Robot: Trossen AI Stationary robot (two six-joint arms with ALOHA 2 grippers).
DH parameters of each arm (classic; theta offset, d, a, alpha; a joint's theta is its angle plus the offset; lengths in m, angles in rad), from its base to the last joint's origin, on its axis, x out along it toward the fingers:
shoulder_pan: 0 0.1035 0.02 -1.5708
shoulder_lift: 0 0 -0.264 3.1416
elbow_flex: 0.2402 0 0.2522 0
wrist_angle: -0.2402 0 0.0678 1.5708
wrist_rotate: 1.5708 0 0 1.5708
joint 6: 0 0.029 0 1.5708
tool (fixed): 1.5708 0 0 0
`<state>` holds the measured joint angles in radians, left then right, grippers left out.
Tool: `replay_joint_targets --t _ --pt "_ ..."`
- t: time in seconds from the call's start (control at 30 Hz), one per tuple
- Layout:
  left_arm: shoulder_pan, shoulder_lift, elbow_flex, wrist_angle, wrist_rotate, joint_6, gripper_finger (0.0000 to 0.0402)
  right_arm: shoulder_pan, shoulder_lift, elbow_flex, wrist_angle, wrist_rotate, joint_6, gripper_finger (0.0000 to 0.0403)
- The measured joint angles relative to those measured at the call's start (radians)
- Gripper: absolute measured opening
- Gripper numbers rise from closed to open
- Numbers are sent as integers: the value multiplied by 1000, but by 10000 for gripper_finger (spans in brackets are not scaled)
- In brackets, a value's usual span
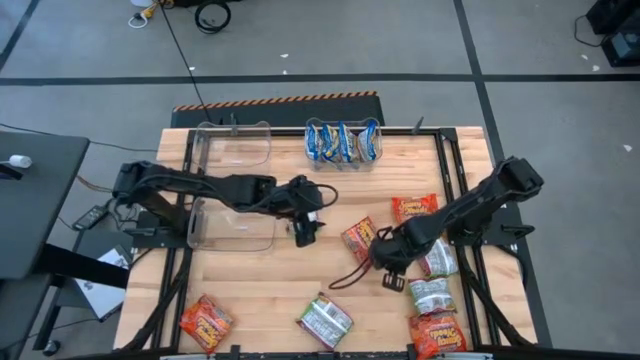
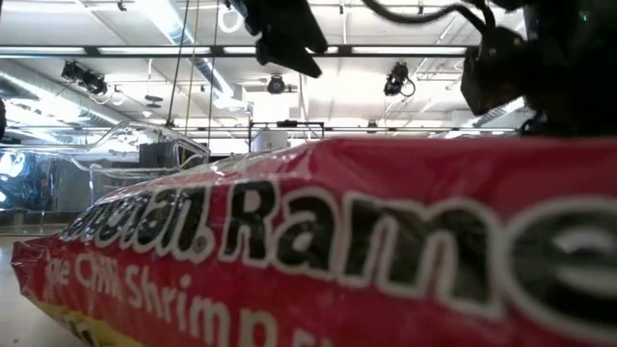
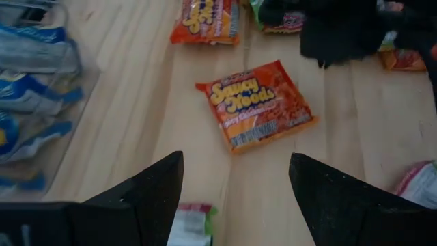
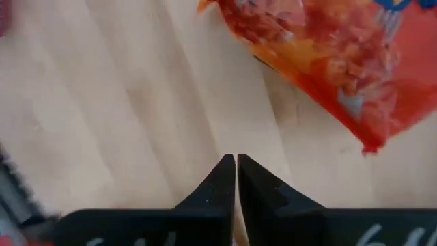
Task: Sort Maruchan noodles
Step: Put the orange noodle pack into the top left transparent bin
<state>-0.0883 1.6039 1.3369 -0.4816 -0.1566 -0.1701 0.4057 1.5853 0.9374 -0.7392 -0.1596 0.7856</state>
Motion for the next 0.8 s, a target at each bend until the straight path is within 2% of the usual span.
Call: replay_joint_targets --t 0.17,0.33,0.43,0.5,0.6,0.8 --pt "-1 50 0 50 31 -1 272 0 69 -33 -57 190 -40 13" --pt "0 78 0 86 67 -1 272 -69 82 -26 -146 557 -197 9" --pt "3 102 0 123 108 -9 272 -112 68 14 -137 716 -371 12" --pt "14 128 0 161 139 -48 272 -124 55 49 -153 743 -461 14" --pt "35 181 0 238 182 -119 272 -123 21 92 -196 739 -484 13" --pt "104 317 0 375 280 -258 272 -48 -109 121 -255 628 -300 11"
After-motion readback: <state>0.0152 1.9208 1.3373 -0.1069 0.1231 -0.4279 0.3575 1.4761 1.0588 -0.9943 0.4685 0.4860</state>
